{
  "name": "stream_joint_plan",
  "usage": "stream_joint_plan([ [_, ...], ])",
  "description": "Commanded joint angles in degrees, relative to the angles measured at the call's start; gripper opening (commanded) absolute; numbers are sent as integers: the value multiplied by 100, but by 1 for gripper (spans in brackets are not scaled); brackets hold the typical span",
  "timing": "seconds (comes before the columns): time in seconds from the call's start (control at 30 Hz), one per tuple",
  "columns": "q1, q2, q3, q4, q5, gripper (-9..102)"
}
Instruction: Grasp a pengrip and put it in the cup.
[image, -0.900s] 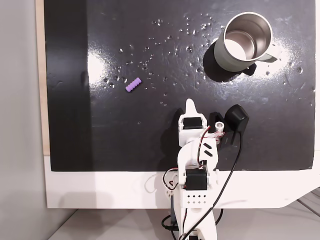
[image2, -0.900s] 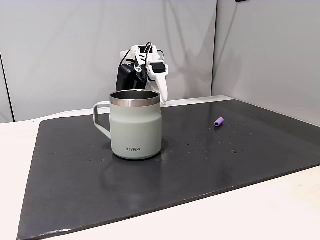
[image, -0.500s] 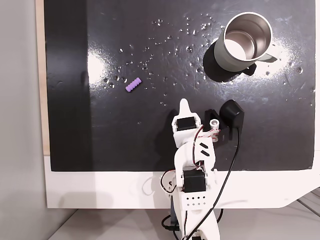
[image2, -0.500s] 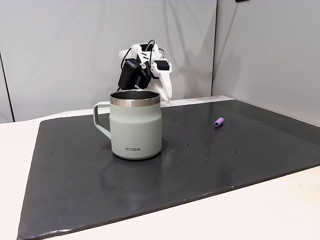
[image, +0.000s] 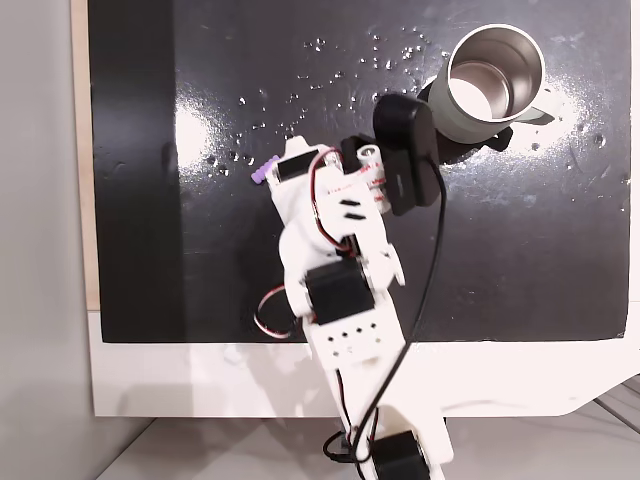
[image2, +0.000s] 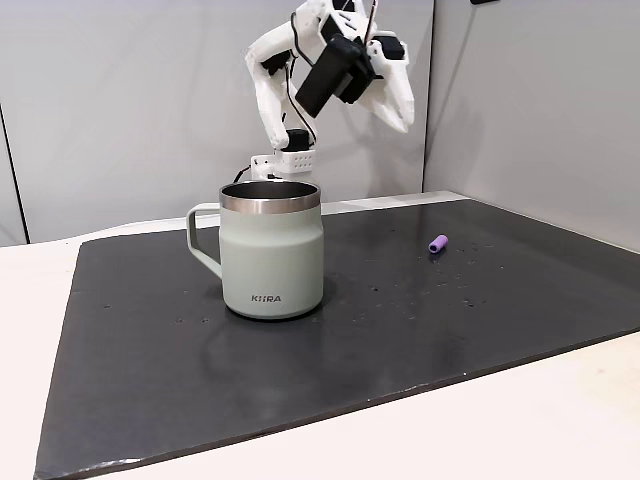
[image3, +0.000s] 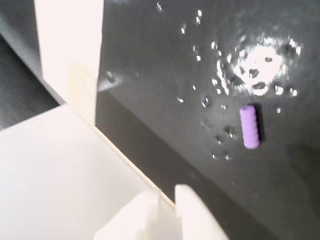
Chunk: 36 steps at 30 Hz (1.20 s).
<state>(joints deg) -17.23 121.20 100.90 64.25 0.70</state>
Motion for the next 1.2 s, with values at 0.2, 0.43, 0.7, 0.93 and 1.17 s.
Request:
stream_joint_plan([
  [0.2, -615, -2435, -2461, 1230, 686, 0],
  [0.43, -747, -3551, -3173, 1652, 633, 4],
  [0.7, -659, -4579, -3832, 2145, 589, 15],
  [0.93, -624, -5317, -4368, 2382, 501, 16],
  [1.17, -817, -5836, -4676, 2549, 387, 16],
])
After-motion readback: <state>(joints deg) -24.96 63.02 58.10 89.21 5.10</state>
